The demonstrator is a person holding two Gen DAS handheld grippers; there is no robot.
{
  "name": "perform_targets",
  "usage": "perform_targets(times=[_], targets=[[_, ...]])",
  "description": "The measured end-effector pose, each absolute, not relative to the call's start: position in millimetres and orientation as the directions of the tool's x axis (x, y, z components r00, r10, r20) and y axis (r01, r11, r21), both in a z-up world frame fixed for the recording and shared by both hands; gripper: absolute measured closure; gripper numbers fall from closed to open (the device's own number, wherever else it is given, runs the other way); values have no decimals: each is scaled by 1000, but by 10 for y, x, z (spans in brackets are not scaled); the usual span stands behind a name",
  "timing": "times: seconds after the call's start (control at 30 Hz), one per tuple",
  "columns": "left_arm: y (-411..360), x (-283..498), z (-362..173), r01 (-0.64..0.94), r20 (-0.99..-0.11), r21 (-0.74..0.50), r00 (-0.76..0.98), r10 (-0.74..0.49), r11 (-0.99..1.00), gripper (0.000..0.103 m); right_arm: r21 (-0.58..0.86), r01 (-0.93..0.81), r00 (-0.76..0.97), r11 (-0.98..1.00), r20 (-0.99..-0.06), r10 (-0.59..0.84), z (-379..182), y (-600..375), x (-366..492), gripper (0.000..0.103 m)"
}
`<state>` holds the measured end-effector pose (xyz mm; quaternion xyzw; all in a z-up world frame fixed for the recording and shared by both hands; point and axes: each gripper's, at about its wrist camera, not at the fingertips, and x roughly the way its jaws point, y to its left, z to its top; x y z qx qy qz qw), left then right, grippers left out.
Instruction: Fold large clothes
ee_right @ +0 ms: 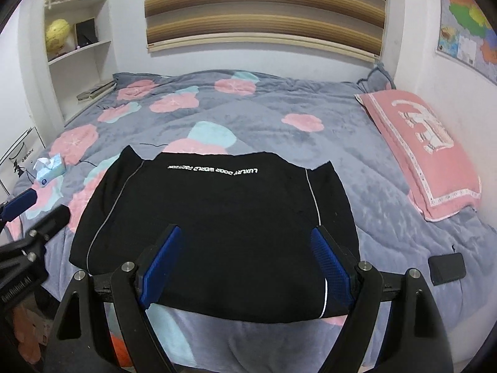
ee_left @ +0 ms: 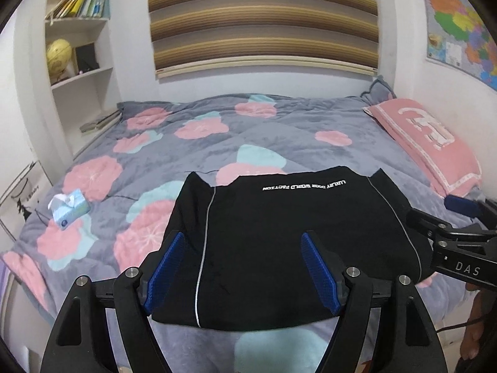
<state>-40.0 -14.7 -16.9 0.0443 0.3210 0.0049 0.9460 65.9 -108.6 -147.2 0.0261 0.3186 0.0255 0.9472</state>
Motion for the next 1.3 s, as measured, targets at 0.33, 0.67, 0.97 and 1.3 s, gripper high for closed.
perform_targets(times=[0.33,0.67,0.97,1.3], targets=[[-132,-300,-272,9,-639,93,768,53,996,25,81,-16,785,997,-616,63,-1549,-1190,712,16],[-135,-263,-318,-6,-642,111,763,76,994,25,83,-20,779,996,-623,68,-1585,-1196,727,16],[-100,-226,-353,-21,-654,105,751,85,994,25,87,-32,767,996,-637,81,-1638,-1191,764,16],[-155,-247,-361,-20,-638,150,762,112,989,25,92,-36,761,995,-643,87,-1667,-1183,773,16]])
